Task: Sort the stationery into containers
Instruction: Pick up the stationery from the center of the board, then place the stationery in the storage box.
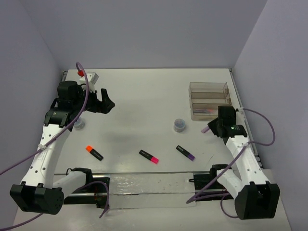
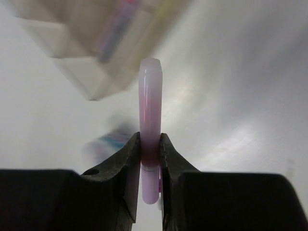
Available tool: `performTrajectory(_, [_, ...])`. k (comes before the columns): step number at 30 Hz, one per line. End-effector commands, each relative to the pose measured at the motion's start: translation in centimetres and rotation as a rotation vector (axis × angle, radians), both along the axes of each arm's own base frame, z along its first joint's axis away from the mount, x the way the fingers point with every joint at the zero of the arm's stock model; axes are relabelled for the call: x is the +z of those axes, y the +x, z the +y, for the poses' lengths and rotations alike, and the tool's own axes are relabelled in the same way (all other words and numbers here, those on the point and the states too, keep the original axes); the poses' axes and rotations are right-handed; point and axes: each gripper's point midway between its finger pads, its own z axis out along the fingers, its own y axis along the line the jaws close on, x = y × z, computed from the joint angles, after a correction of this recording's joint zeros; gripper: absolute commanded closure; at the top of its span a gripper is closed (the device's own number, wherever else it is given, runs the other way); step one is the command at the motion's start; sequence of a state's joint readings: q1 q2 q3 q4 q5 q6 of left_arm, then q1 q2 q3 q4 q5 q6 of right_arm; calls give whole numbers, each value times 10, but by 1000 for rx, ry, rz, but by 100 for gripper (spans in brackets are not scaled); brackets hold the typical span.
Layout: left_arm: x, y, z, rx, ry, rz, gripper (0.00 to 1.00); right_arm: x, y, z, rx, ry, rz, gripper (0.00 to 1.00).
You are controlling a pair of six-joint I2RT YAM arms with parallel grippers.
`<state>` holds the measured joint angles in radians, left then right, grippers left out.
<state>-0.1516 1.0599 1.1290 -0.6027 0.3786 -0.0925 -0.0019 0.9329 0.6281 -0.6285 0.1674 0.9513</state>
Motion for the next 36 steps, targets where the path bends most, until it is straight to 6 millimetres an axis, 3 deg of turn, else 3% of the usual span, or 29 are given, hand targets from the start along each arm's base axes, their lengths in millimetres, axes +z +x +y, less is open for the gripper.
performTrajectory(1, [17,10,0,8,-10,-60,1,127,74,16,-34,121,-407,100])
performTrajectory(3, [16,12,1,20,-9,-49,1,139,100,18,-78,173,-425,100])
performTrajectory(4, [15,13,1,24,-10,-39,1,155,116,18,-98,197,-459,100])
performTrajectory(10, [12,8,6,39,13,-32,1,144,204,17,-206,285,-391,100])
performTrajectory(12, [14,6,8,44,20,-45,1,140,215,16,-212,279,-383,100])
performTrajectory(13, [9,6,10,49,30,-44,1,126,225,12,-229,261,-356,100])
performTrajectory(14, [4,6,13,58,44,-45,1,124,235,-6,-278,256,-358,100])
performTrajectory(15, [-2,8,15,65,56,-30,1,125,240,-10,-295,264,-360,100])
performTrajectory(20, [-20,15,16,74,72,25,1,101,242,-26,-370,230,-316,100])
performTrajectory(29, [-20,29,12,91,47,26,1,30,225,-46,-434,232,-175,100])
performTrajectory(33, [-13,33,13,95,51,11,1,24,221,-48,-439,234,-192,92])
performTrajectory(36, [-12,34,13,97,51,13,1,21,225,-49,-423,230,-189,79])
